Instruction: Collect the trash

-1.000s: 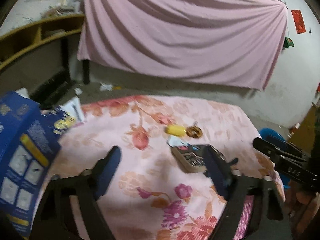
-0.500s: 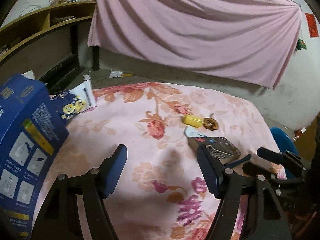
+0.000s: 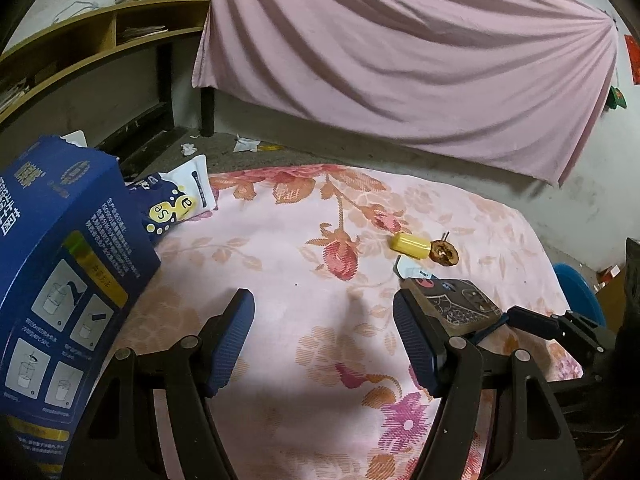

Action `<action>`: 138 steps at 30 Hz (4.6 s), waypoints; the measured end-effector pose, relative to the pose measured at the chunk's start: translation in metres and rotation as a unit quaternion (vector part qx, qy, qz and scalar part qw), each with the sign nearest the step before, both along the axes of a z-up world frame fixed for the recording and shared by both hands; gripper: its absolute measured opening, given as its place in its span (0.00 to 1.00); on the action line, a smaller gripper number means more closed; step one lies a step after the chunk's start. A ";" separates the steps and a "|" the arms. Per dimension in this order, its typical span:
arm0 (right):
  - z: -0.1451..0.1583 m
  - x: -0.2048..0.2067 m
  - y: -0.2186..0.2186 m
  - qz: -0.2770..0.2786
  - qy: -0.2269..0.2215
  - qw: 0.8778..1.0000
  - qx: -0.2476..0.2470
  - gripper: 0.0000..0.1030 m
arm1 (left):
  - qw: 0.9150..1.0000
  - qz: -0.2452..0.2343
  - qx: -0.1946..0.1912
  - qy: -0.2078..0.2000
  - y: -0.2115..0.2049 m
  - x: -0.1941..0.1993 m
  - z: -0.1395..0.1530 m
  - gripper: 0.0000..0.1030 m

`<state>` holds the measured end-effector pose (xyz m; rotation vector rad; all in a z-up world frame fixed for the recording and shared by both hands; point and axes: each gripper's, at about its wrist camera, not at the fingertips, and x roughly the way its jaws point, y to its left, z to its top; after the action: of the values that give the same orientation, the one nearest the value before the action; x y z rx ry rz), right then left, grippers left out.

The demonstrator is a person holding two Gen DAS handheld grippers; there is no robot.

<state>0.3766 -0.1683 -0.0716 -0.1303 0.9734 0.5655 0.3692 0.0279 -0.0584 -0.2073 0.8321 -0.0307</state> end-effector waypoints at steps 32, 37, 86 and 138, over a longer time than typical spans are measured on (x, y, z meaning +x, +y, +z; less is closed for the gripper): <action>0.008 0.008 -0.075 -0.073 -0.003 0.997 0.025 0.34 | 0.991 -0.129 -0.034 0.030 -0.069 0.029 -0.011 0.64; 0.011 0.008 -0.096 -0.098 -0.009 0.995 0.035 0.35 | 0.989 -0.143 -0.016 0.041 -0.090 0.041 -0.015 0.69; 0.000 0.033 -0.027 0.033 0.048 0.993 0.100 0.51 | 0.994 -0.077 -0.059 0.051 -0.010 0.025 -0.002 0.17; 0.006 -0.007 -0.063 0.019 -0.021 0.999 -0.019 0.06 | 0.989 -0.112 -0.076 0.053 -0.041 0.099 -0.019 0.28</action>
<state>0.3694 -0.2312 -0.0655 -0.1933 0.9435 0.5766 0.4678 -0.0127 -0.0772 -0.2599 0.9563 -0.2979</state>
